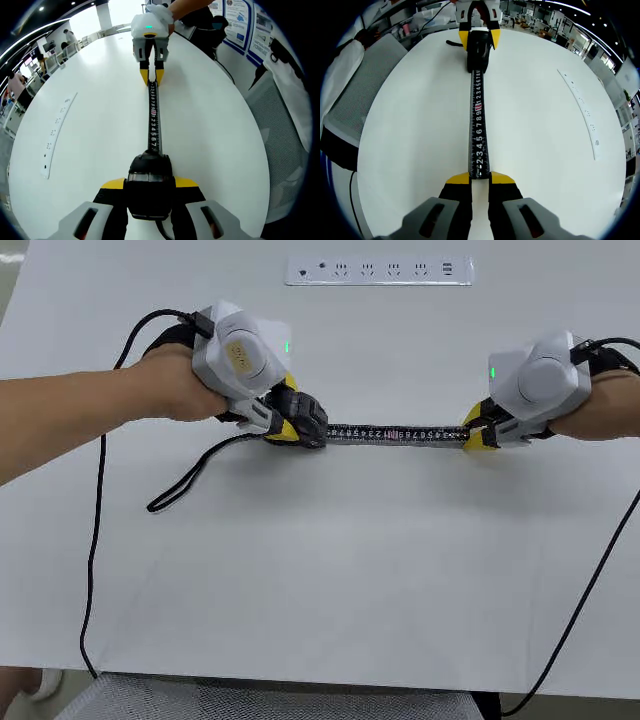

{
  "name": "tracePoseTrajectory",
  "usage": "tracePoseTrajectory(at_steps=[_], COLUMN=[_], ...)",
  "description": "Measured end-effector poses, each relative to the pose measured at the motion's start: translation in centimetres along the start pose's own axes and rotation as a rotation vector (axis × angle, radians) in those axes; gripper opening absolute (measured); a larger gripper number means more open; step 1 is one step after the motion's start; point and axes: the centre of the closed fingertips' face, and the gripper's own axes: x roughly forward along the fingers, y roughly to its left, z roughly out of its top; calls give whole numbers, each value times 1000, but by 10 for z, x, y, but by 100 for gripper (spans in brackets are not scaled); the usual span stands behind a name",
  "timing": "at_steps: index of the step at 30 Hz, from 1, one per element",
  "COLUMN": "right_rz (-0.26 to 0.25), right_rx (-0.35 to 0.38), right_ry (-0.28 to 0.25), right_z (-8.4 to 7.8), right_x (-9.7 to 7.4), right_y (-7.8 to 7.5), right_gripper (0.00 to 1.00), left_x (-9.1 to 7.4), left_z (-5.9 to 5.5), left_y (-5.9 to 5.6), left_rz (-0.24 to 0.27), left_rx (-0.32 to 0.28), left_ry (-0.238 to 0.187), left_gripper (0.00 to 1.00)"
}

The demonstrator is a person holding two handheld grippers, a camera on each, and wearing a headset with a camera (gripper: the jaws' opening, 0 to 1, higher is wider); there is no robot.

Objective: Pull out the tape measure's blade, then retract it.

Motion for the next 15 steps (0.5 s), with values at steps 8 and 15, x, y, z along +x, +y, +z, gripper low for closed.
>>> tracePoseTrajectory(at_steps=[8,15], right_rz=[-5,-2], right_rx=[15,16], right_ry=[8,10], right_z=[-15,-16], right_x=[-7,-7], right_y=[0,0], right_gripper=[9,9], left_x=[0,0], left_z=[0,0], left_y=[0,0], left_rz=[0,-1], left_rx=[0,0], left_ry=[-1,0], left_gripper=[30,30])
